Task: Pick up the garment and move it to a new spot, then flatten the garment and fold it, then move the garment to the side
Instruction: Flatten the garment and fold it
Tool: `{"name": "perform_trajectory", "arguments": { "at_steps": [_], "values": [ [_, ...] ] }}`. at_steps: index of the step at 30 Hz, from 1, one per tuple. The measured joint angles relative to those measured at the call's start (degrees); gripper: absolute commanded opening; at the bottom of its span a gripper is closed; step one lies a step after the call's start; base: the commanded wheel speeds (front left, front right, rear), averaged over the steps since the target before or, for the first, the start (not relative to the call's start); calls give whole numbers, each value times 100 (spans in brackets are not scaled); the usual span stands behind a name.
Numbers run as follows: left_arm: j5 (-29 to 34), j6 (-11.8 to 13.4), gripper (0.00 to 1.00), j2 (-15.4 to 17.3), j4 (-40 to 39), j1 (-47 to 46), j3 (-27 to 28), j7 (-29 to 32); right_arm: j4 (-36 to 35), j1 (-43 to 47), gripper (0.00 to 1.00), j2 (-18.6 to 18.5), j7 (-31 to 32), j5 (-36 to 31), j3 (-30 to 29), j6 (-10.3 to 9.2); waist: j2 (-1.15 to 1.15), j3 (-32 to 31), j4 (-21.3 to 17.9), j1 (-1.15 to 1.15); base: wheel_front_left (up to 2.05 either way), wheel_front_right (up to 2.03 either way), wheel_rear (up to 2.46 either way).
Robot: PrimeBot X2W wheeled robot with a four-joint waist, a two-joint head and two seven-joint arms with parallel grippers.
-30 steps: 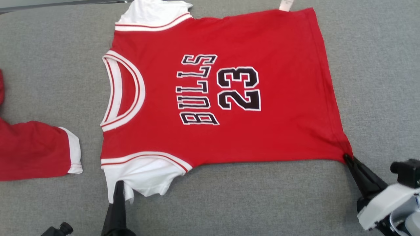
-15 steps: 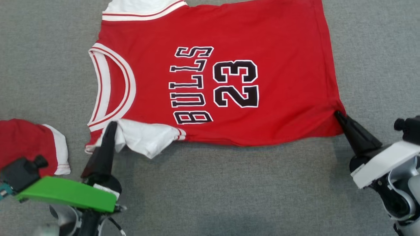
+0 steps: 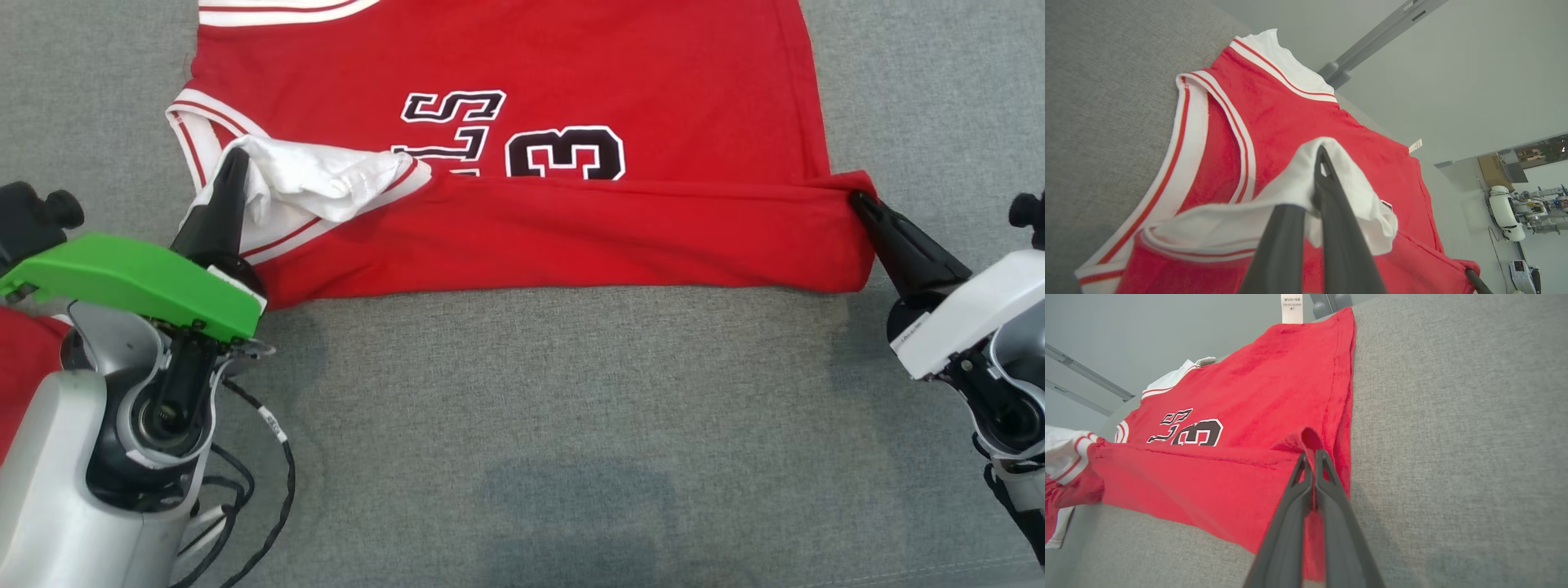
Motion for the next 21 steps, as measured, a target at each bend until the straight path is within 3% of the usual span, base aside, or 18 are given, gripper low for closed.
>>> {"name": "perform_trajectory", "arguments": {
  "at_steps": [14,15,16,18,20,21],
  "values": [
    [223,-503,0,-132,1763,-1265,-423,237,349,-691,0,180,303,-382,309,0,0,232,-102,0,0,0,0],
    [240,-525,9,-146,1863,-1302,-439,237,376,-710,0,175,303,-423,332,0,0,228,-100,0,0,0,0],
    [261,-583,36,-160,1940,-1341,-468,232,397,-739,0,174,303,-448,348,0,0,221,-98,0,0,0,0],
    [285,-683,100,-204,2080,-1420,-515,177,443,-790,0,181,298,-458,356,0,0,210,-90,0,0,0,0],
    [314,-746,100,-254,2236,-1465,-544,111,510,-798,0,193,258,-524,360,0,0,182,-72,0,0,0,0],
    [327,-797,100,-259,2297,-1466,-569,82,542,-800,42,198,220,-572,348,0,0,163,-60,0,0,0,0]
  ]
}}
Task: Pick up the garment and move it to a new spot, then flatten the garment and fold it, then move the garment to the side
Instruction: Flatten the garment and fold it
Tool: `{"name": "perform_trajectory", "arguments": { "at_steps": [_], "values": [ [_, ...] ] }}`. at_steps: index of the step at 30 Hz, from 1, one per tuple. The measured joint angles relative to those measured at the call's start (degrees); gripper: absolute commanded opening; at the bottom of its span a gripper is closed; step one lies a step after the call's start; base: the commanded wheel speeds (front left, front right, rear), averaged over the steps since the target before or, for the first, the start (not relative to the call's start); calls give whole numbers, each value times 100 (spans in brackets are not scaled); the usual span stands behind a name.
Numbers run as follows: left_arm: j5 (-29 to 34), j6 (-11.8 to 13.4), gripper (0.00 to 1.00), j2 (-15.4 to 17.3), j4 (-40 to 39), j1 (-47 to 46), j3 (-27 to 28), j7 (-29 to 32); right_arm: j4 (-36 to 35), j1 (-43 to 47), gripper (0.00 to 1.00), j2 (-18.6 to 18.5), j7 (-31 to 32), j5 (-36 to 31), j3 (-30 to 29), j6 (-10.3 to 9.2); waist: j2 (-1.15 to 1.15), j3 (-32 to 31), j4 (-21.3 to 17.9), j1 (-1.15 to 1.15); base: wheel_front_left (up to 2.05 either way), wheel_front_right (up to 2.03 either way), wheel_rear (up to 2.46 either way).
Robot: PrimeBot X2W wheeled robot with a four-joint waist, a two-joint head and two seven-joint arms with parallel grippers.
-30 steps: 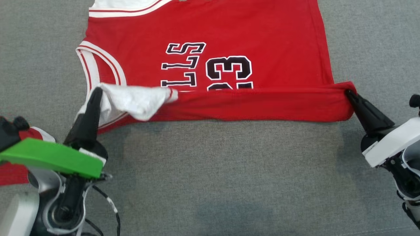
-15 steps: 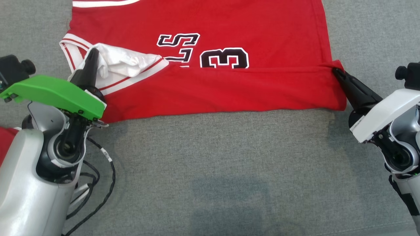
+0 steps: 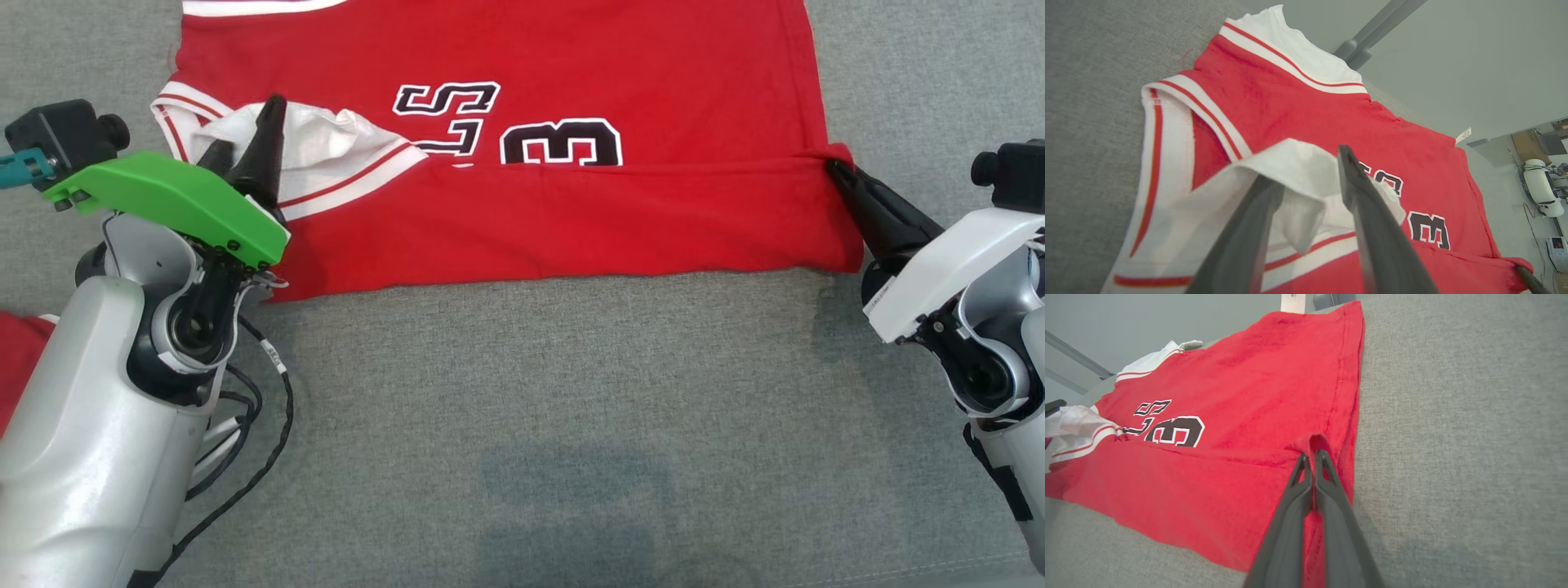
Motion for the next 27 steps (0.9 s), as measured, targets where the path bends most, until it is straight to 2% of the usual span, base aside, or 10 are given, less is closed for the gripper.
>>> {"name": "perform_trajectory", "arguments": {
  "at_steps": [1,6,11,15,20,27],
  "values": [
    [32,-41,100,1,38,0,-14,-40,8,-1,100,-3,-42,-60,3,0,0,-20,13,0,0,0,0],
    [287,-120,100,193,-259,246,-40,-332,-40,87,100,-31,-355,-378,-129,0,0,-151,60,0,0,0,0],
    [328,115,100,457,-1230,1312,86,-602,-502,709,100,-152,-506,-602,-434,0,0,-239,99,0,0,0,0],
    [264,342,100,620,-1834,2025,140,-584,-809,1238,100,-165,-315,-754,-647,0,0,-135,101,0,0,0,0],
    [233,488,100,690,-1803,2112,208,-545,-856,1411,100,-2,-7,-883,-636,0,0,21,110,0,0,0,0],
    [481,534,100,976,-1516,1998,79,-393,-882,1273,100,144,268,-904,-374,0,0,32,104,0,0,0,0]
  ]
}}
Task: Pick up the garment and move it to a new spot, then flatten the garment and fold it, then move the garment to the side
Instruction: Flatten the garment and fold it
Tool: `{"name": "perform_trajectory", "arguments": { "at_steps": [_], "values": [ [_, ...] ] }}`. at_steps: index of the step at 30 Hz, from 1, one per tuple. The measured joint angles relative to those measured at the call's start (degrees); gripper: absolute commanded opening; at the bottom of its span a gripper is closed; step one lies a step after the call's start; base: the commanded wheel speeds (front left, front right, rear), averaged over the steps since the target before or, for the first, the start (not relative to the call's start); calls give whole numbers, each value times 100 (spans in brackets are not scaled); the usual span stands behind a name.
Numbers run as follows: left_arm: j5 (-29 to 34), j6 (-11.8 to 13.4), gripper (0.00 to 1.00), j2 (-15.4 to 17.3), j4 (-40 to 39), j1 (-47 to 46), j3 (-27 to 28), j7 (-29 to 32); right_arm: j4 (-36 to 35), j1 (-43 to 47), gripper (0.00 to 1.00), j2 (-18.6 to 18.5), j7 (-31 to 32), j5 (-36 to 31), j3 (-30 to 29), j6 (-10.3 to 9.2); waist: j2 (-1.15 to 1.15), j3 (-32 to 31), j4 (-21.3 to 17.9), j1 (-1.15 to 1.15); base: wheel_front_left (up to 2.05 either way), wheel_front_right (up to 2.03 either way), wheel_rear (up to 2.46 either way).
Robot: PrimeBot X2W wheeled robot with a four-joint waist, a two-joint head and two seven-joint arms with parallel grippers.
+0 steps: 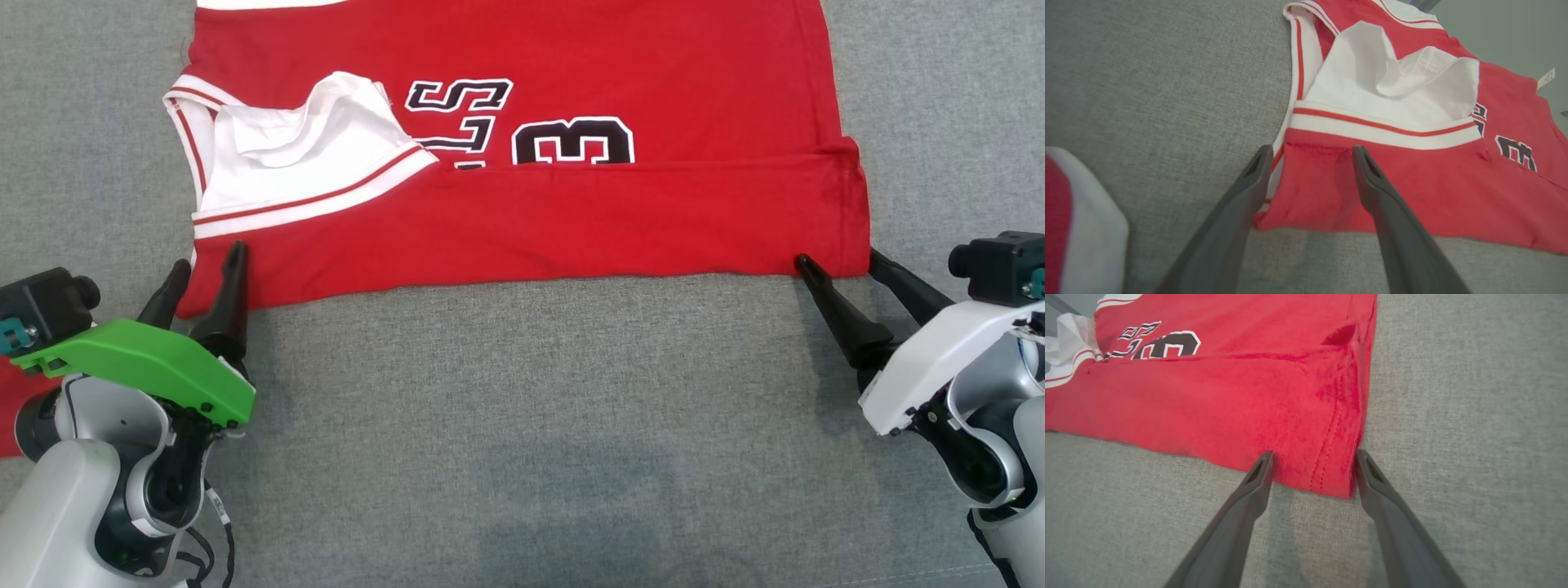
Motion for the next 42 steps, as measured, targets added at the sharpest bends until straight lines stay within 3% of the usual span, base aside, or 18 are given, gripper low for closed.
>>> {"name": "perform_trajectory", "arguments": {
  "at_steps": [12,23,25,26,27,33,34,42],
  "values": [
    [35,56,100,458,-572,224,-203,557,153,-132,100,-18,291,-80,-62,0,0,-112,116,0,0,0,0],
    [-48,-85,100,374,263,-225,-301,779,232,-186,100,-12,595,-166,-30,0,0,-61,88,0,0,0,0],
    [-53,-133,45,315,450,-360,-304,778,241,-201,100,-9,646,-141,15,0,0,-68,82,0,0,0,0],
    [-53,-168,23,299,527,-410,-313,769,247,-209,84,-10,666,-126,34,0,0,-71,76,0,0,0,0],
    [-54,-200,0,282,626,-456,-314,769,253,-220,53,-11,688,-112,51,0,0,-75,69,0,0,0,0],
    [-66,-383,0,254,926,-559,-371,770,293,-285,5,-32,765,-55,135,0,0,-97,31,0,0,0,0],
    [-98,-435,0,240,950,-560,-372,771,293,-289,0,-44,784,-26,148,0,0,-98,27,0,0,0,0],
    [-299,-686,0,57,1007,-569,-388,789,336,-292,0,-100,798,83,168,0,0,-133,54,0,0,0,0]
  ]
}}
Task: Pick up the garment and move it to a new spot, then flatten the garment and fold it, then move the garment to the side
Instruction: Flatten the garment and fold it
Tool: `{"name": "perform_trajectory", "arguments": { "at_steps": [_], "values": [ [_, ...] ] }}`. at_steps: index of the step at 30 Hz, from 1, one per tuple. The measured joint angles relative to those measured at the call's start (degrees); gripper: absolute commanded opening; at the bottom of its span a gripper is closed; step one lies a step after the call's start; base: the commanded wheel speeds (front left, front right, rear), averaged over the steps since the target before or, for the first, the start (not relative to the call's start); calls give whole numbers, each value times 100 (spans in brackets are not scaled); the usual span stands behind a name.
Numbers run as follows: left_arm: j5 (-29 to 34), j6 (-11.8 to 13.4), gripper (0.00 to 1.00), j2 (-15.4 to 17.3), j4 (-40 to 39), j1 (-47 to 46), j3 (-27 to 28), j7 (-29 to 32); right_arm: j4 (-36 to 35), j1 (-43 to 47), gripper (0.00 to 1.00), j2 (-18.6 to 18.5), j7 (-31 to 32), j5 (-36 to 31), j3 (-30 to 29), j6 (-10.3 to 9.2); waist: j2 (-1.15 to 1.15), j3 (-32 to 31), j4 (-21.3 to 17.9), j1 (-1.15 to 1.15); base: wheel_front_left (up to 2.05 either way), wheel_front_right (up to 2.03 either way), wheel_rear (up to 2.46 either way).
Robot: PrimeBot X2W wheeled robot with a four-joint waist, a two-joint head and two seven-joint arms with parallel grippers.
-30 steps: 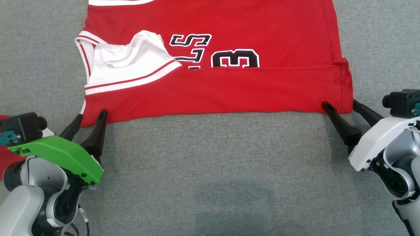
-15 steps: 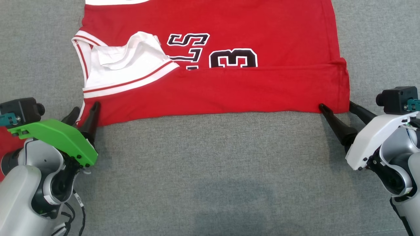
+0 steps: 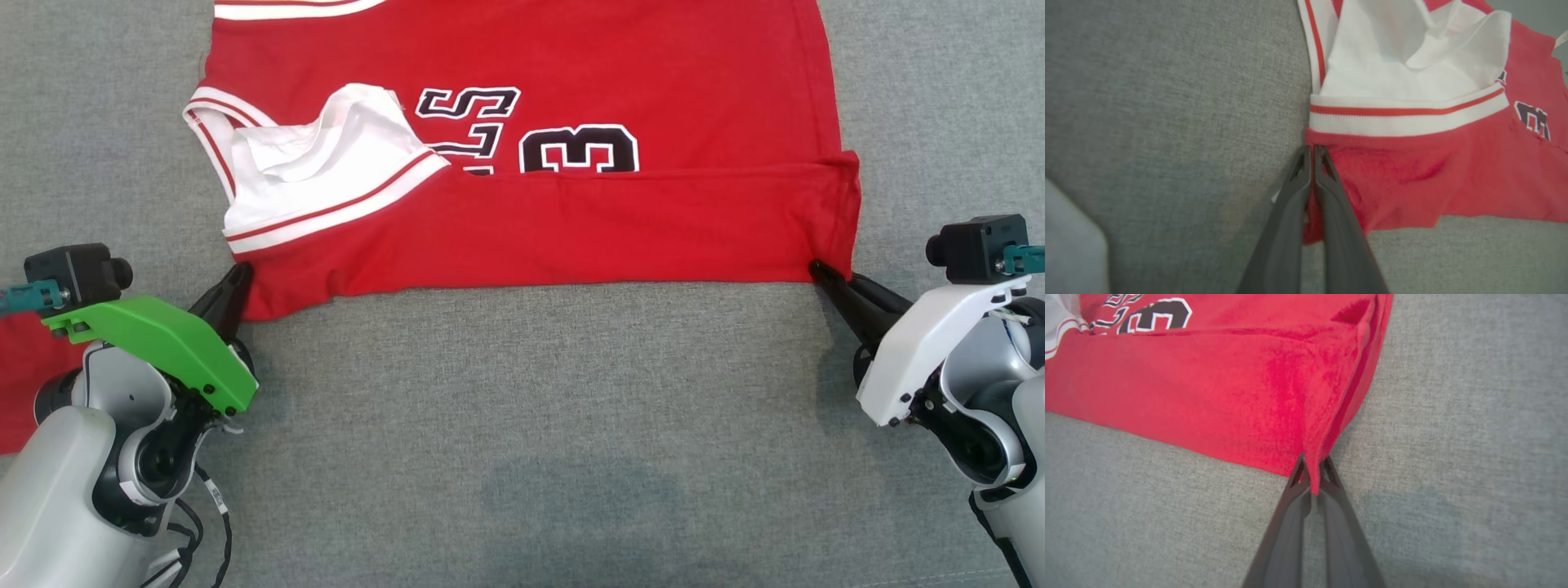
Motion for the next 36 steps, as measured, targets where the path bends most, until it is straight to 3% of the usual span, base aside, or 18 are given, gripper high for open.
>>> {"name": "perform_trajectory", "arguments": {
  "at_steps": [8,14,21,26,31,36],
  "values": [
    [-182,-80,0,147,-77,159,86,86,-10,74,0,-244,26,198,58,0,0,-145,15,0,0,0,0],
    [-477,-97,0,444,-692,521,142,464,-158,244,0,-527,286,600,-162,1,0,-317,10,0,0,0,0],
    [-712,121,0,787,-1666,1038,345,672,-452,758,0,-991,923,976,-683,5,0,-446,4,0,0,0,0],
    [-857,311,0,907,-2447,1733,479,557,-798,1329,0,-1111,1315,1173,-1067,5,0,-476,-25,0,0,0,0],
    [-896,409,0,883,-2811,2287,501,335,-1034,1799,0,-1012,1482,1241,-1481,5,0,-437,-14,0,0,0,0],
    [-776,346,0,572,-2401,2120,287,207,-978,1907,0,-780,1445,1047,-1450,4,0,-356,37,0,0,0,0]
  ]
}}
